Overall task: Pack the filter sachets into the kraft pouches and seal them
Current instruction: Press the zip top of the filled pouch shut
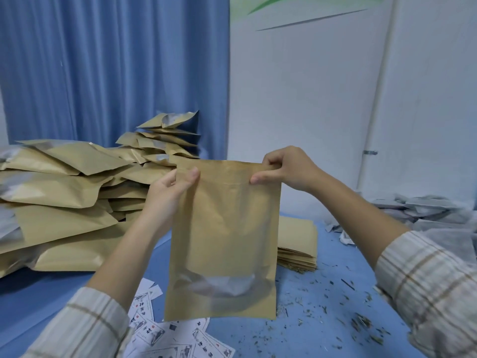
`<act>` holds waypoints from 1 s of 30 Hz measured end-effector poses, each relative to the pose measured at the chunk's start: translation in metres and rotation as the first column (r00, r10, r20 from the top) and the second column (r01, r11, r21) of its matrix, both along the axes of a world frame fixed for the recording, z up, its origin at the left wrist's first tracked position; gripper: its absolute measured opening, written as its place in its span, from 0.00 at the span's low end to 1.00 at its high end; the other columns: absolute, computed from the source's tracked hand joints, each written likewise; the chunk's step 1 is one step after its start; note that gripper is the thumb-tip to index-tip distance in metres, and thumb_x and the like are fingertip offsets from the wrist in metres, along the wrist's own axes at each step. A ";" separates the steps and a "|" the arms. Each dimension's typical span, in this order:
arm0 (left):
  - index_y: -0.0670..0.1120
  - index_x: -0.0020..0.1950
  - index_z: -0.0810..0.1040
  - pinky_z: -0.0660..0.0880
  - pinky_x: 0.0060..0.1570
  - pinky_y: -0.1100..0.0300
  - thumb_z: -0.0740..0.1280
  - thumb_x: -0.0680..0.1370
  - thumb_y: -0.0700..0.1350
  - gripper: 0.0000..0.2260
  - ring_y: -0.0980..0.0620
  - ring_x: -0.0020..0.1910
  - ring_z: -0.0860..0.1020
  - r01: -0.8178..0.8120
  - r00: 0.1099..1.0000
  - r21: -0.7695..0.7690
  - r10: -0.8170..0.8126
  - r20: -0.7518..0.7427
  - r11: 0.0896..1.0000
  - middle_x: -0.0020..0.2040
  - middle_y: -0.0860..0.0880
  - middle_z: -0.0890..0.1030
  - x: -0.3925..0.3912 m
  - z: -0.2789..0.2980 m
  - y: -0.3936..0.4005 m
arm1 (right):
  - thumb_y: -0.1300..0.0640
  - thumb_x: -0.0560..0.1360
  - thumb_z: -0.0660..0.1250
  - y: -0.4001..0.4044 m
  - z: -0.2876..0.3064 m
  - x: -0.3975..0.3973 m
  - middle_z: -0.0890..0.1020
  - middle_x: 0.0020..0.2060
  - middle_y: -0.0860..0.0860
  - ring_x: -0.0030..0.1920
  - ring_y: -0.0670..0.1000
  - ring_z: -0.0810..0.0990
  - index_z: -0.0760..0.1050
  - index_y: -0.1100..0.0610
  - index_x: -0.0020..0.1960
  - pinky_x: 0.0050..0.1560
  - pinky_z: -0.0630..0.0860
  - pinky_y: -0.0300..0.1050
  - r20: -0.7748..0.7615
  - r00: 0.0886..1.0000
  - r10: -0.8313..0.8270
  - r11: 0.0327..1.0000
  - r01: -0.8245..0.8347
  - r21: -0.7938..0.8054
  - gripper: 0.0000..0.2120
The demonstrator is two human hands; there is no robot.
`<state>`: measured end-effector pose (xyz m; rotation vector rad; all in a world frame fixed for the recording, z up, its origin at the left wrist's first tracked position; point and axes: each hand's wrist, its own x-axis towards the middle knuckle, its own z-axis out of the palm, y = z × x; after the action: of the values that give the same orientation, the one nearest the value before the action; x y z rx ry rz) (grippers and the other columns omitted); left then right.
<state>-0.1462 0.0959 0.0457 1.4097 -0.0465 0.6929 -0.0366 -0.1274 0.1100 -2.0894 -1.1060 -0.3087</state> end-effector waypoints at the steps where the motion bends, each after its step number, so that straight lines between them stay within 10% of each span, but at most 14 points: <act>1: 0.46 0.55 0.81 0.79 0.48 0.60 0.71 0.72 0.54 0.16 0.52 0.49 0.81 -0.078 0.997 -0.006 0.078 -0.016 0.997 0.50 0.50 0.84 0.003 0.001 0.002 | 0.41 0.58 0.77 0.000 -0.001 0.002 0.63 0.22 0.43 0.26 0.43 0.61 0.70 0.58 0.28 0.24 0.56 0.32 0.006 1.000 -0.006 1.000 0.006 0.020 0.24; 8: 0.47 0.33 0.76 0.71 0.36 0.73 0.73 0.72 0.45 0.10 0.69 0.29 0.75 -0.300 0.951 -0.142 0.308 0.039 0.943 0.28 0.62 0.79 0.018 -0.003 0.000 | 0.46 0.62 0.77 -0.008 -0.007 0.011 0.71 0.25 0.42 0.28 0.40 0.67 0.77 0.55 0.33 0.27 0.62 0.29 -0.019 0.995 -0.101 0.973 0.103 0.208 0.14; 15: 0.47 0.42 0.82 0.69 0.30 0.76 0.72 0.73 0.46 0.04 0.65 0.31 0.76 -0.424 0.898 -0.142 0.436 0.066 0.894 0.34 0.57 0.80 0.022 -0.018 -0.012 | 0.54 0.65 0.77 -0.004 -0.025 0.014 0.70 0.21 0.41 0.27 0.39 0.70 0.72 0.43 0.52 0.29 0.65 0.27 -0.058 0.994 -0.088 0.950 0.102 0.296 0.20; 20: 0.52 0.41 0.82 0.73 0.48 0.66 0.71 0.74 0.45 0.03 0.58 0.42 0.79 -0.457 0.876 -0.059 0.460 0.145 0.888 0.36 0.58 0.82 0.024 -0.030 -0.019 | 0.48 0.67 0.75 -0.002 -0.020 0.014 0.81 0.40 0.42 0.48 0.42 0.77 0.79 0.44 0.48 0.43 0.70 0.28 -0.046 0.990 -0.135 0.989 0.137 0.050 0.11; 23: 0.47 0.48 0.83 0.72 0.43 0.74 0.72 0.74 0.45 0.04 0.67 0.38 0.79 -0.451 0.873 -0.016 0.445 0.201 0.892 0.36 0.62 0.83 0.024 -0.028 -0.024 | 0.36 0.63 0.72 0.007 -0.005 0.005 0.80 0.51 0.38 0.55 0.38 0.75 0.78 0.40 0.55 0.52 0.70 0.35 -0.152 0.981 -0.118 0.992 0.109 -0.063 0.22; 30: 0.50 0.29 0.76 0.64 0.31 0.66 0.72 0.73 0.49 0.14 0.60 0.29 0.66 -0.379 0.913 0.080 0.358 0.194 0.922 0.28 0.57 0.71 0.024 -0.019 -0.030 | 0.46 0.66 0.75 0.048 0.020 -0.019 0.81 0.36 0.40 0.39 0.39 0.77 0.82 0.49 0.47 0.38 0.70 0.28 0.061 0.998 -0.013 0.950 0.032 -0.311 0.12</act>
<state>-0.1219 0.0656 0.0266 1.4808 0.0440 1.1456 -0.0552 -0.0793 0.1304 -2.3850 -1.2316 -0.2177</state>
